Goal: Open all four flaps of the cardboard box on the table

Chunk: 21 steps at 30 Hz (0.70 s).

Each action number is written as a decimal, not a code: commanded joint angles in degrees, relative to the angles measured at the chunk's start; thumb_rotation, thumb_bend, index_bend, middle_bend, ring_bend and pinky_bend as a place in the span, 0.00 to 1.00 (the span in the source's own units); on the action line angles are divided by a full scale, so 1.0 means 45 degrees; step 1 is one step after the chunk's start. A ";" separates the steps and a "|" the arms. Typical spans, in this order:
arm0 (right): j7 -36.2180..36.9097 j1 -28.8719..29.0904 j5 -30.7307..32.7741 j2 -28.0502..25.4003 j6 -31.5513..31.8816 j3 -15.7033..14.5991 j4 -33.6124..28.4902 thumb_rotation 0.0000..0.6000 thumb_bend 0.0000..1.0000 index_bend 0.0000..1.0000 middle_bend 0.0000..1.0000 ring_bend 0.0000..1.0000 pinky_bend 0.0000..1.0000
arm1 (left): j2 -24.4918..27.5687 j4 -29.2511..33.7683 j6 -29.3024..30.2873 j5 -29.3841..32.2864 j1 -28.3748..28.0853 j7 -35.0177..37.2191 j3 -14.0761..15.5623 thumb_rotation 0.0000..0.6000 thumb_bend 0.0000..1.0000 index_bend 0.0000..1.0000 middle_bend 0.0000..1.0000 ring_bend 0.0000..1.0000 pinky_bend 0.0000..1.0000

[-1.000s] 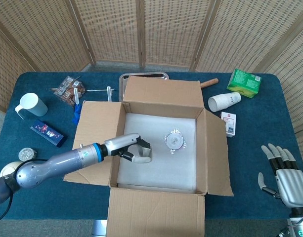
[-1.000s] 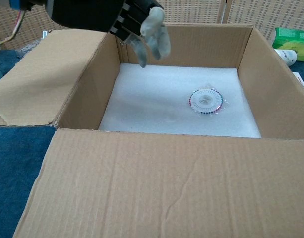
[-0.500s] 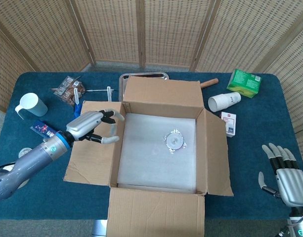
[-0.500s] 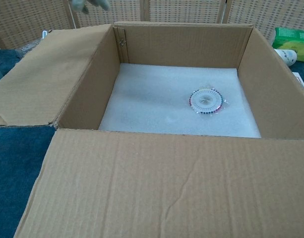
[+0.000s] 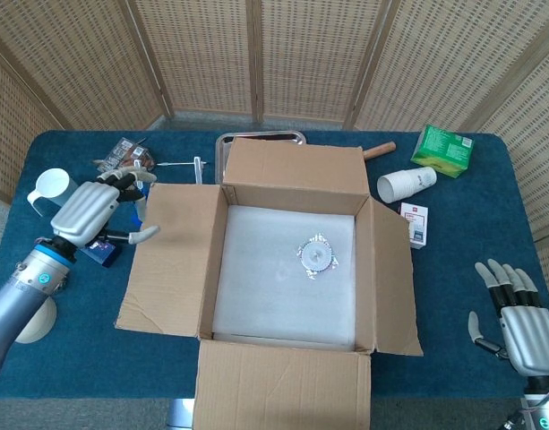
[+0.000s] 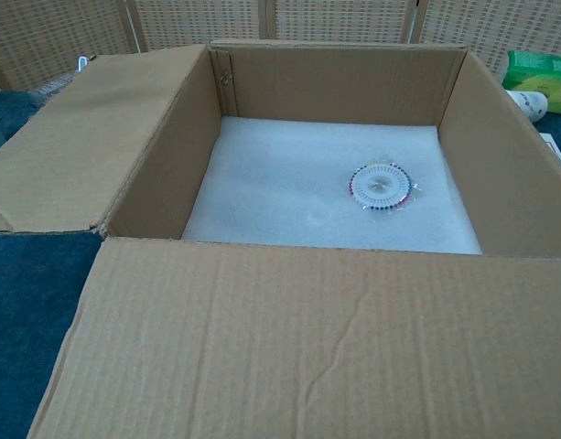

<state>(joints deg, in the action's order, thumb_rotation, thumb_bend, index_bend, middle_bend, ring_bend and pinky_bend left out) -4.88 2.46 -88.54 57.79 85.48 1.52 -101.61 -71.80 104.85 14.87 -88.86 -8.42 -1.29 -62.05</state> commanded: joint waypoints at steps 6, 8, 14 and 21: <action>-0.0070 -0.0040 0.0043 -0.0002 0.0091 0.0051 -0.0048 0.45 0.55 0.00 0.00 0.00 0.00 | 0.1881 -0.6417 1.0548 -0.7514 -0.0664 0.8719 0.5921 0.54 0.00 0.47 0.13 0.12 0.16; -0.0074 -0.0042 0.0044 0.0002 0.0091 0.0053 -0.0046 0.45 0.55 0.00 0.00 0.00 0.00 | 0.1815 -0.7347 1.1622 -0.7457 -0.0827 0.9110 0.6589 0.58 0.00 0.44 0.11 0.12 0.16; -0.0015 -0.0036 0.0104 -0.0013 0.0080 0.0090 -0.0034 0.45 0.55 0.00 0.00 0.00 0.00 | 0.1586 -0.8820 1.3549 -0.6881 -0.0847 0.9078 0.7963 0.65 0.00 0.41 0.09 0.11 0.16; 0.0020 -0.0033 0.0055 -0.0052 0.0093 0.0092 -0.0074 0.46 0.55 0.00 0.00 0.00 0.00 | 0.1158 -0.9667 1.5489 -0.6126 -0.0530 0.8252 0.9259 0.77 0.00 0.38 0.05 0.09 0.16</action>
<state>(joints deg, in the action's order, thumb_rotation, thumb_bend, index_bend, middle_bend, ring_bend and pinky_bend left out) -4.78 2.32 -88.30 57.55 85.90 1.94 -101.94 -65.96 62.35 82.88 -117.38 -11.24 36.89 -21.57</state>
